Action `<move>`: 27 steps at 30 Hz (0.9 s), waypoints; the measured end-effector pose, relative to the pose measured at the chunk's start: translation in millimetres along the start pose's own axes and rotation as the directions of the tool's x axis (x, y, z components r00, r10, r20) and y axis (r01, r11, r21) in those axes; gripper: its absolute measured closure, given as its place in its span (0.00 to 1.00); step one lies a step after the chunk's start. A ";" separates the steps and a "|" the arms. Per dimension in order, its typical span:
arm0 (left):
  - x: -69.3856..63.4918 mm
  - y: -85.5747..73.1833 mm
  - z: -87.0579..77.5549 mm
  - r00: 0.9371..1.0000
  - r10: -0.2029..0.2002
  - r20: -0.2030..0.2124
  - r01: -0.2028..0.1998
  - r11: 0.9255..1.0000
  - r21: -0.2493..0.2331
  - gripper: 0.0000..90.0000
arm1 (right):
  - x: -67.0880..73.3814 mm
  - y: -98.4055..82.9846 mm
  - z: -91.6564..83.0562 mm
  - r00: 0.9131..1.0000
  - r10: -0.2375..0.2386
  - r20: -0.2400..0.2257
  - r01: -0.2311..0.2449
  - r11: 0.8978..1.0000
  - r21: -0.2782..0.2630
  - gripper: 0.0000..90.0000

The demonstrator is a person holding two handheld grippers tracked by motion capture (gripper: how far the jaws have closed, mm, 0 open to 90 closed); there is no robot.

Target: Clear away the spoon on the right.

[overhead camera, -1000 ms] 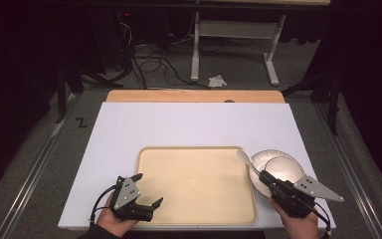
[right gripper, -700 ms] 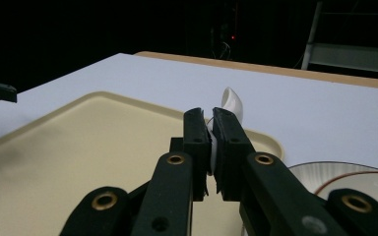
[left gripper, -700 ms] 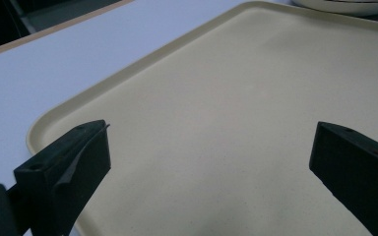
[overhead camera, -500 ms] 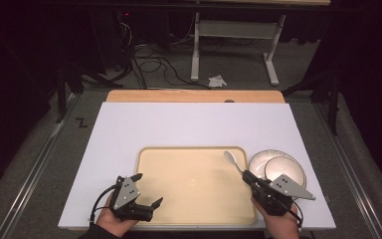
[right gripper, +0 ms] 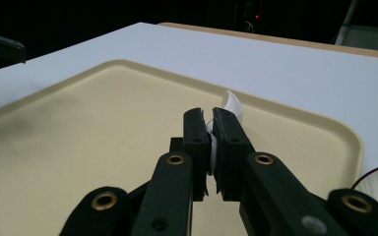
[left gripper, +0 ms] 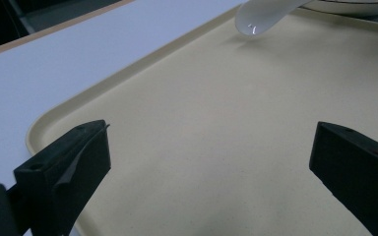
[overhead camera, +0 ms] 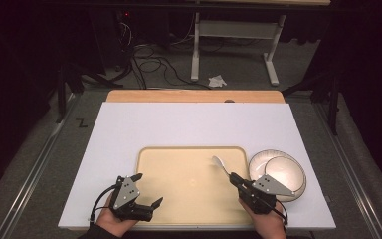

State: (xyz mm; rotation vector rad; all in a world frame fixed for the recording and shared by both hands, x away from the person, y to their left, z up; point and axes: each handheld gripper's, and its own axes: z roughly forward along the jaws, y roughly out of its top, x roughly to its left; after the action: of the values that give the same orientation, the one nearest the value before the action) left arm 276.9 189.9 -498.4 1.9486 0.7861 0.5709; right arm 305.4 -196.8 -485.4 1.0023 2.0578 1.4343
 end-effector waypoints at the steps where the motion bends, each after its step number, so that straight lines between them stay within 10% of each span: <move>1: -0.1 0.0 -0.1 1.000 0.000 -0.001 0.000 1.000 -0.001 0.03 | -0.1 -1.3 0.1 1.000 -0.002 -0.003 0.002 1.000 0.005 0.96; 27: -1.4 -0.1 0.1 1.000 0.010 0.000 -0.010 1.000 0.007 0.03 | -4.8 -9.2 -6.6 1.000 0.013 0.010 -0.014 0.999 0.042 0.83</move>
State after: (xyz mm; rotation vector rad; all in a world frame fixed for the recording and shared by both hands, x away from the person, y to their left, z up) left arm 275.9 188.9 -498.7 1.9603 0.7798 0.5743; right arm 301.1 -206.4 -491.7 1.0400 2.0865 1.3953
